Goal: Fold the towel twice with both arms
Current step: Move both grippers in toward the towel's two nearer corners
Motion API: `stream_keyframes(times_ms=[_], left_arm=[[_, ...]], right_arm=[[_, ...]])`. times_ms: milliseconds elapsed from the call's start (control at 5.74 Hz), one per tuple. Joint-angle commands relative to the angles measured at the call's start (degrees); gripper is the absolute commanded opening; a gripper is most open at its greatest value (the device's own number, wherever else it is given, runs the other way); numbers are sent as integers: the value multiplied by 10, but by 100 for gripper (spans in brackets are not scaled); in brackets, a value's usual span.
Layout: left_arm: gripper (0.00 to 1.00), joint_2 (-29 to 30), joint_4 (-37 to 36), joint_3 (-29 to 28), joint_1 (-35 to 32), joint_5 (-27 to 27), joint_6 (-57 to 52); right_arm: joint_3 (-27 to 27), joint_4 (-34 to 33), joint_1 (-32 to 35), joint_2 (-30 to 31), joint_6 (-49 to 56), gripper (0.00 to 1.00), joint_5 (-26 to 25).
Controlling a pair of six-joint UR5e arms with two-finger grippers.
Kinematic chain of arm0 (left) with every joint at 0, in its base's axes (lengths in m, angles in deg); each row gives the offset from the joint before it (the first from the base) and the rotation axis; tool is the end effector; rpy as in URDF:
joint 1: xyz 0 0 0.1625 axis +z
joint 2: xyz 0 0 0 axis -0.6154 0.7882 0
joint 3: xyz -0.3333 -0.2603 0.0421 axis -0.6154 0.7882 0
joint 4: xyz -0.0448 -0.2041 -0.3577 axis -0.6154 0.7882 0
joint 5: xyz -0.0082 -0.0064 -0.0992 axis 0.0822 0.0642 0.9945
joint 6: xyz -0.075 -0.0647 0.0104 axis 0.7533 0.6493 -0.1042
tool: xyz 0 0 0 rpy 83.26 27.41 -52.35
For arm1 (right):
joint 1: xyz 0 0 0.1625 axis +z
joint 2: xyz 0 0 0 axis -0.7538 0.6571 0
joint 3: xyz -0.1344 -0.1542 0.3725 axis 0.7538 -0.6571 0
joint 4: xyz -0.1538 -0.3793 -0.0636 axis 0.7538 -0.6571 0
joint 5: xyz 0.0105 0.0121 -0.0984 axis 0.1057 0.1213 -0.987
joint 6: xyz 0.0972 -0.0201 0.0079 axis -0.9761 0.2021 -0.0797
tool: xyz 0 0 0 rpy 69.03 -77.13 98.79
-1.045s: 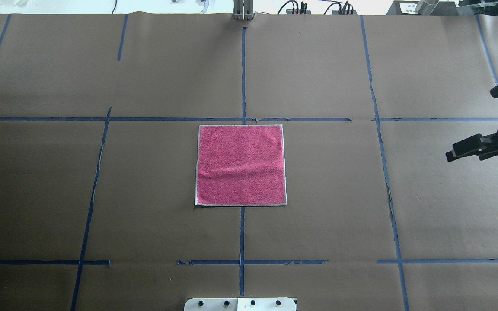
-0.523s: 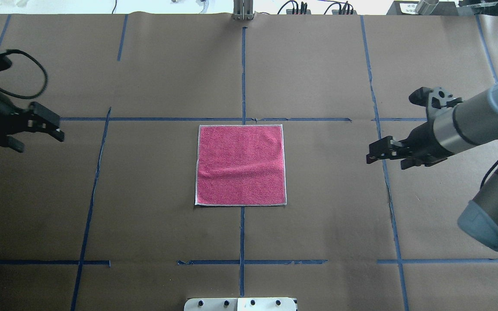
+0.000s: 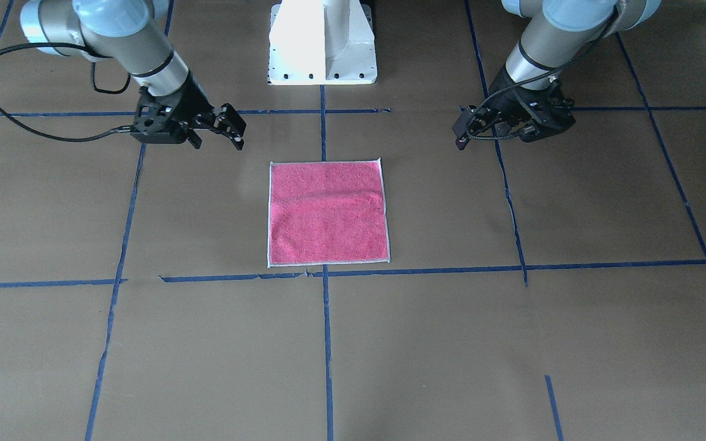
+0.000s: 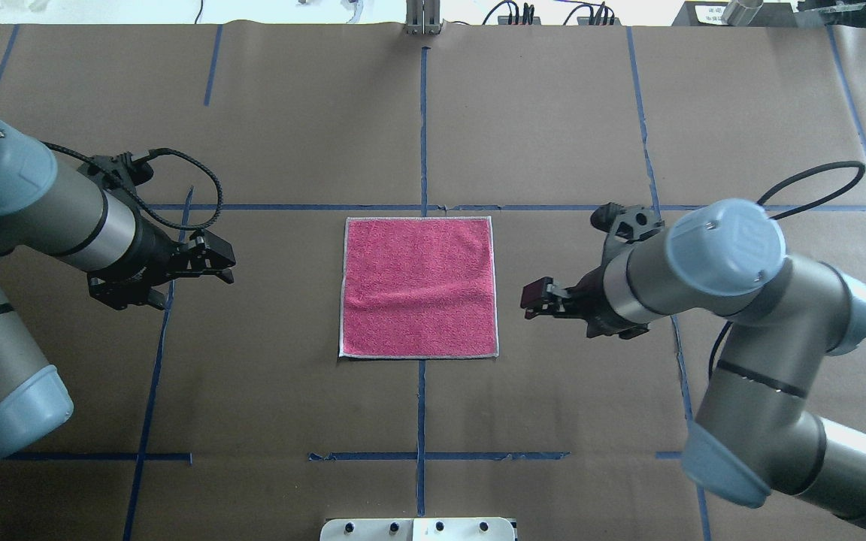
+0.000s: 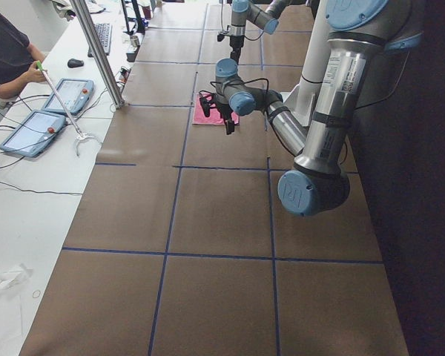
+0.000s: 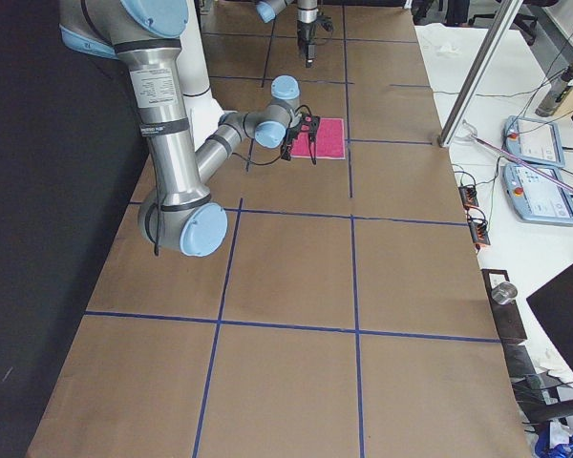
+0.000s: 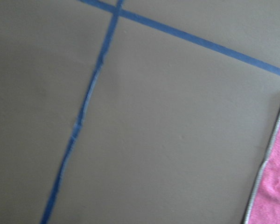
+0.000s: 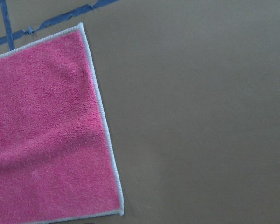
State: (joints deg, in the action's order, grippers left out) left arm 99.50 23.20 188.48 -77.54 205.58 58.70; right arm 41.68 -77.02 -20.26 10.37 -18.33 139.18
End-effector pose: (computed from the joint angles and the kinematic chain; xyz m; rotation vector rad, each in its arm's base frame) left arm 0.3569 -0.4064 0.2956 -0.1343 0.9256 -0.3713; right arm -0.4491 -0.3595 0.2859 -0.0609 -0.9777 0.2725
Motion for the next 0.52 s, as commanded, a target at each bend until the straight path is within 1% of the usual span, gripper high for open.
stream_keyframes(times_ms=[0, 174, 348], left_arm=[[100, 40, 8, -11, 59, -63, 109], [100, 42, 7, -11, 62, -67, 111], [100, 42, 7, -12, 68, -67, 111]], right_arm=[[-64, -44, -54, -73, -74, 95, -64], [-85, -42, -66, -84, -90, 94, -81], [-120, -42, -68, -107, -103, 92, -85]])
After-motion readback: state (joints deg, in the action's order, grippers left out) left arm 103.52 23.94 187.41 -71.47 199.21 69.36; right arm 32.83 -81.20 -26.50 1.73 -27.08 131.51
